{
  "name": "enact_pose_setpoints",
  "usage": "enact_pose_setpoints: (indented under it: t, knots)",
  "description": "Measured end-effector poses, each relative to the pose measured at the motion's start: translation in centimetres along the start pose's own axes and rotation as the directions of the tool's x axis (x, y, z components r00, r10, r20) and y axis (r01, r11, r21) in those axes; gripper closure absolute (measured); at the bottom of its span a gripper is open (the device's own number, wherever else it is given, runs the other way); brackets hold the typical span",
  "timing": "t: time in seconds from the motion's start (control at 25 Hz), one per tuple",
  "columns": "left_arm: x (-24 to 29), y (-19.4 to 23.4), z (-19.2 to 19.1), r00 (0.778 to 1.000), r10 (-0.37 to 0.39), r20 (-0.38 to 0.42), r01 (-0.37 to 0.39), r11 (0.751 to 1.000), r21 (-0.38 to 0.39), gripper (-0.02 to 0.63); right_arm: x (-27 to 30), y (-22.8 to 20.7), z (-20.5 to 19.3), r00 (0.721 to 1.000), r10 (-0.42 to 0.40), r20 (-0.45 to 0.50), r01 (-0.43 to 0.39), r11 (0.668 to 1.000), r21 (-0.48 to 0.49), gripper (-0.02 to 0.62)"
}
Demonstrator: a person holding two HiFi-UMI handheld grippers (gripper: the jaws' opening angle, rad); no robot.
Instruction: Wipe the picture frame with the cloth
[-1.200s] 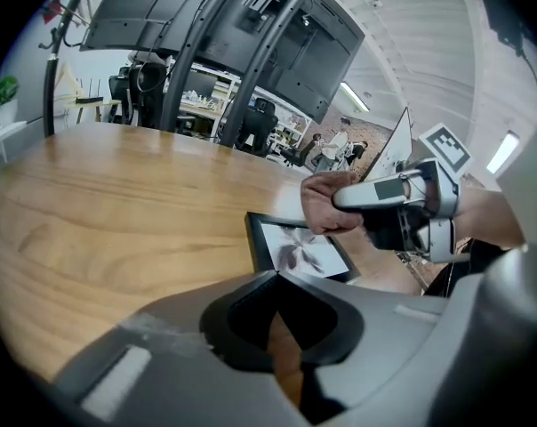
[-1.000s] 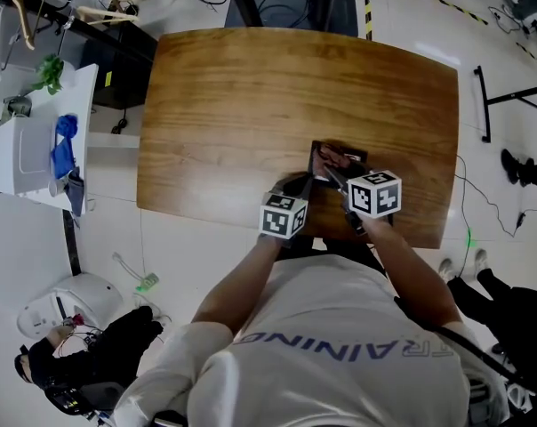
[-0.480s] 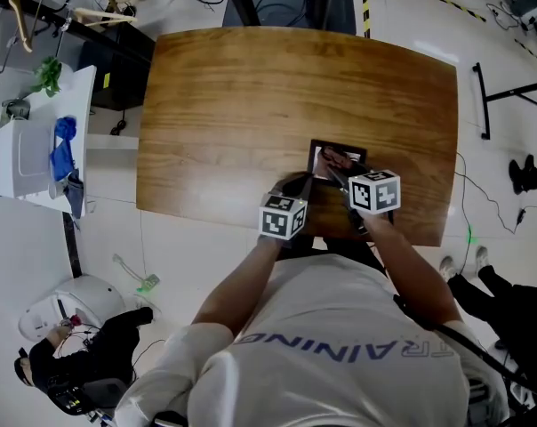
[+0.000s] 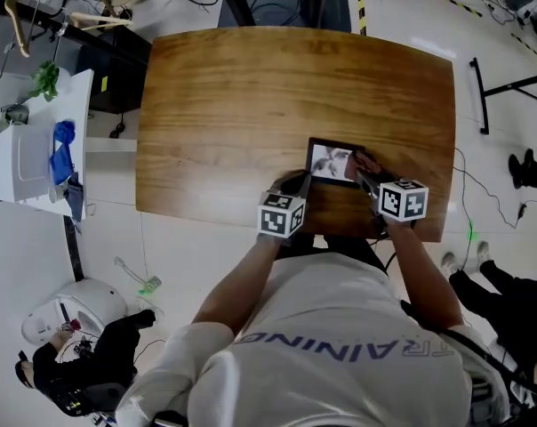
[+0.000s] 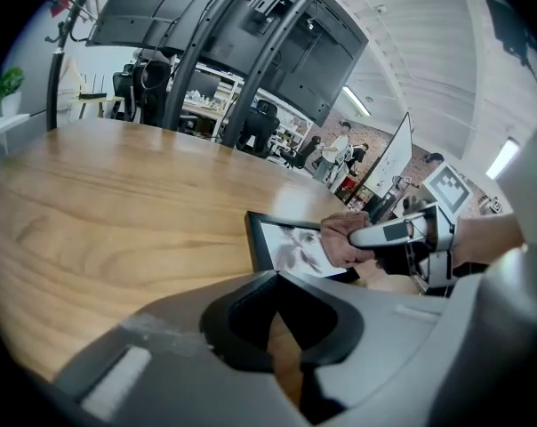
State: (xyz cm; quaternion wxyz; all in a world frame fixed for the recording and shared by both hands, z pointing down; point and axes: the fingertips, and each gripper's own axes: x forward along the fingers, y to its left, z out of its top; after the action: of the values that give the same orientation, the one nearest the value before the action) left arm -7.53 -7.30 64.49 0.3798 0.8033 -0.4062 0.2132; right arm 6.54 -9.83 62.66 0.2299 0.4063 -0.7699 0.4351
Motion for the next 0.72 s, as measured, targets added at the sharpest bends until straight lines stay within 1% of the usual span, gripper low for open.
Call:
enact_pose_setpoints:
  t: [0.24, 0.48, 0.64, 0.72]
  knots:
    - [0.0, -0.1, -0.3, 1.0, -0.002, -0.003, 0.002, 1.0, 0.004, 0.601, -0.1, -0.7, 0.0, 1.0, -0.004, 0.017, 0.004, 1.0, -0.005, 0.462]
    - [-0.1, -0.1, 0.0, 1.0, -0.017, -0.01, 0.017, 1.0, -0.012, 0.601, 0.0, -0.6, 0.1, 1.0, 0.001, 0.015, -0.001, 0.999, -0.039, 0.46]
    - [0.5, 0.9, 2.9, 0.999, -0.038, 0.011, 0.037, 0.998, 0.049, 0.601, 0.1, -0.5, 0.1, 1.0, 0.007, 0.018, -0.006, 0.999, -0.051, 0.462]
    - [1.4, 1.2, 5.0, 0.998, -0.056, 0.013, 0.055, 0.993, 0.102, 0.601, 0.0, -0.5, 0.0, 1.0, 0.005, 0.021, -0.004, 0.999, -0.051, 0.46]
